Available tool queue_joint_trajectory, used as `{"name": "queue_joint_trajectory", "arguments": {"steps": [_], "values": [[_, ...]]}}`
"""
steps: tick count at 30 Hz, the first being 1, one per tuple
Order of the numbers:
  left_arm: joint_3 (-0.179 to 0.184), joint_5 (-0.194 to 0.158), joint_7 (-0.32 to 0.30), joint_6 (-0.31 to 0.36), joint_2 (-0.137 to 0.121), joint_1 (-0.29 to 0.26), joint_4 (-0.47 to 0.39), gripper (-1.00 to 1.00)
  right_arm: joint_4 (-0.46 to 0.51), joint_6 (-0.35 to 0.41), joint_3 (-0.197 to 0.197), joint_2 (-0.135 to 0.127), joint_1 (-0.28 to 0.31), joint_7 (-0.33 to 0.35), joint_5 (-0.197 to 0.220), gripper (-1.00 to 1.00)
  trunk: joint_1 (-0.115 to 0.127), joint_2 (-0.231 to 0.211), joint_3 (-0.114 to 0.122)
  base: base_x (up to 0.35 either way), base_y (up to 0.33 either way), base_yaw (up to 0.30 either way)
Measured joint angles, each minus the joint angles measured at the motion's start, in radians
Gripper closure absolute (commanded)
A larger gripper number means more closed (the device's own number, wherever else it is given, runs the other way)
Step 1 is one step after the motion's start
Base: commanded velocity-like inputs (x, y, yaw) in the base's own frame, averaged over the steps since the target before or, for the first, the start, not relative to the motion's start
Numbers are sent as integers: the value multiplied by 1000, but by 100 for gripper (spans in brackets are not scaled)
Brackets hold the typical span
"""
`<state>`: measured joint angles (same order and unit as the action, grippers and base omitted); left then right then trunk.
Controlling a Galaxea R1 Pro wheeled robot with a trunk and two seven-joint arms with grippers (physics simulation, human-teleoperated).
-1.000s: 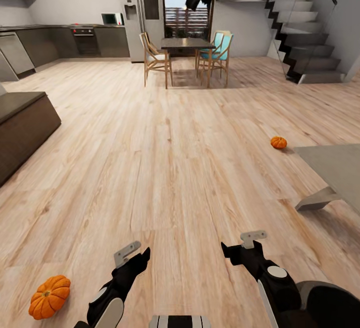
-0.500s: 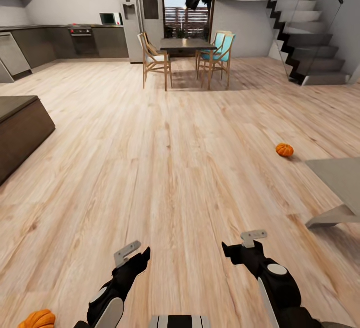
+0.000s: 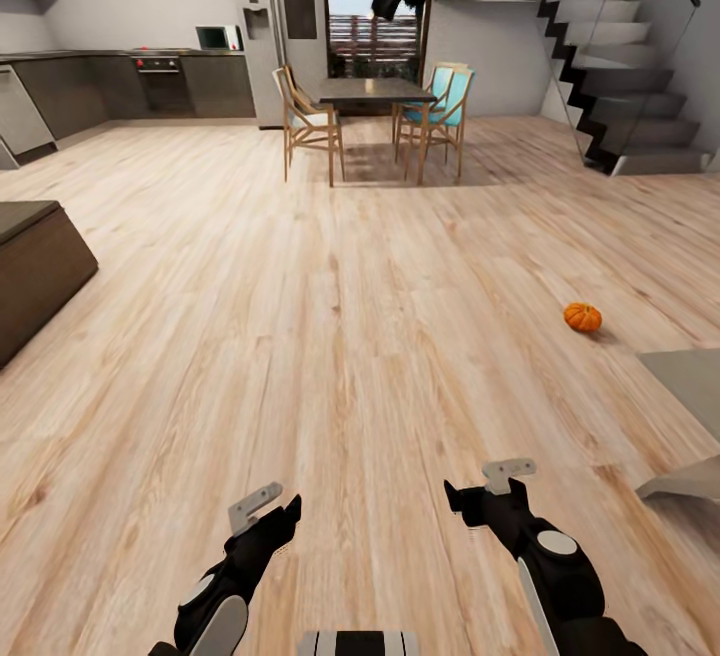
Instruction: Place each of the two pumpkins and all three candles from the living room inside a cabinet in the living room (use any cabinet), then make sure every cabinet is closed, and position the cauldron so it is next to a table in the living room.
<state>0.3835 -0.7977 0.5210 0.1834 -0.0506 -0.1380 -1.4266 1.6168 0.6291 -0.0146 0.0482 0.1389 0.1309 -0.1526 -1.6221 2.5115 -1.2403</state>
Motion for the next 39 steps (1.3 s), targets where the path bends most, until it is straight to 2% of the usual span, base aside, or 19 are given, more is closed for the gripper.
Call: {"name": "queue_joint_trajectory", "arguments": {"steps": [6, 13, 14, 16, 19, 24, 32, 39], "values": [[-1, -1, 6, 1, -1, 0, 2, -100, 0, 12, -3, 3, 0, -4, 2, -100, 0, 0, 0, 322, 0, 0], [-2, -1, 7, 0, -1, 0, 3, -100, 0, -23, -8, 1, -5, -2, 1, -100, 0, 0, 0, 321, 0, 0], [-19, -4, 7, -3, -5, 6, 3, -100, 0, -32, -7, 1, -5, -2, 0, -100, 0, 0, 0, 322, 0, 0], [-174, -13, -4, -9, -11, 61, 2, -100, 0, -32, -1, -4, -4, -3, -1, -100, 0, 0, 0, 322, 0, 0], [-220, -18, -5, -43, -12, 85, -4, -100, 0, -32, -4, -2, -5, -5, -1, -100, 0, 0, 0, 321, 0, 0], [-224, -18, -6, -45, -12, 89, -10, -100, 0, -9, -1, -2, -2, -4, -1, -100, 0, 0, 0, 321, 0, 69], [-224, -17, 0, -42, -6, 88, -30, -100, 0, 13, 4, -3, 6, -6, -1, -100, 0, 0, 0, 229, 0, 254], [-225, -38, 9, -32, 4, 83, -65, -100, 0, 14, 3, -4, 4, -5, -1, -100, 3, -2, 29, 18, 0, 163]]}}
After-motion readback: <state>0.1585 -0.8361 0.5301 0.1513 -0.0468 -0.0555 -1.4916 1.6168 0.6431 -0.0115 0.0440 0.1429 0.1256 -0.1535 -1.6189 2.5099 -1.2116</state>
